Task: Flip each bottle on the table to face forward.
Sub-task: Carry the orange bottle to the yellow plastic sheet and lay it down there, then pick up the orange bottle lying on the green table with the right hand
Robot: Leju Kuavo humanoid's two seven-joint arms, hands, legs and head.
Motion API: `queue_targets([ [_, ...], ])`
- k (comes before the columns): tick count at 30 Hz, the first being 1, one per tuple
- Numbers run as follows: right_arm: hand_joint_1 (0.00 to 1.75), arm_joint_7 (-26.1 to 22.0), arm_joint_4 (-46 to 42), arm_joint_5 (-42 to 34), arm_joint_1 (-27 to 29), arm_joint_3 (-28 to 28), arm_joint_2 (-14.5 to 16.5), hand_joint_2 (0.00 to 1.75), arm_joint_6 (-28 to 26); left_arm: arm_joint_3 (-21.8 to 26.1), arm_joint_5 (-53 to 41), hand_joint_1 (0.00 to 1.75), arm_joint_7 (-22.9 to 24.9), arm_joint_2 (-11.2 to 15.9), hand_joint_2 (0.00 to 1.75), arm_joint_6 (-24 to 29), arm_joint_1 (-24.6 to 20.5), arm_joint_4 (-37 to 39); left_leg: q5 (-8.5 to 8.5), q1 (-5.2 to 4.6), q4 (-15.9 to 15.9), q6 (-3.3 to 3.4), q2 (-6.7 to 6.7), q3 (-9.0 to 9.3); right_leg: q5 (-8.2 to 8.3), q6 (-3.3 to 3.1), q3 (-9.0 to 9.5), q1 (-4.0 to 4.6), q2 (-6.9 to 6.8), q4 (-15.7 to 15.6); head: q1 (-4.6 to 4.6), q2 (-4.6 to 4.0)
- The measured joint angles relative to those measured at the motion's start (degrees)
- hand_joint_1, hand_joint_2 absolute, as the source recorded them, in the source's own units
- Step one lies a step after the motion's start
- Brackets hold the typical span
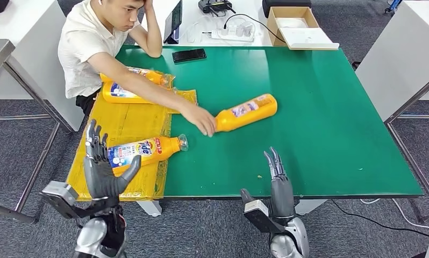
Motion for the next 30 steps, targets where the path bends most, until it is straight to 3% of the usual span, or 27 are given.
queue_targets([
  [4,0.00,3.80,1.59,8.42,-2.24,-0.61,-3.95,1.75,-1.91,-4.08,-7.01,0.00,-3.25,-0.02,1.75,5.44,2.75,-0.16,-0.01,-0.01,0.00,0.03,0.02,-0.01,0.02,0.02,0.00,-0.01,0.00,-0.01,-0.01,0.00],
  [10,0.00,6.22,3.67,12.32,-6.39,-0.75,-6.79,1.75,-1.82,-7.69,-10.17,0.00,-4.53,-0.16,1.75,9.61,3.22,-0.24,0.02,0.00,0.01,0.04,0.03,0.02,0.04,0.03,0.01,0.01,0.00,0.00,-0.01,0.00],
  [19,0.00,10.68,8.96,18.42,-12.16,1.32,-8.83,1.75,0.20,-10.37,-11.94,0.00,-4.60,-0.18,1.75,11.99,2.86,-0.21,0.03,0.04,0.01,0.04,0.03,-0.01,0.04,0.02,0.01,0.03,0.00,0.03,-0.02,-0.01],
  [30,0.00,11.12,17.83,17.25,-19.23,4.85,-8.67,1.75,5.04,-12.36,-11.67,0.00,-4.51,-0.18,1.75,11.25,1.42,-0.07,0.04,0.02,0.02,0.05,0.02,0.01,0.05,0.03,0.02,0.02,0.00,0.03,-0.01,-0.01],
])
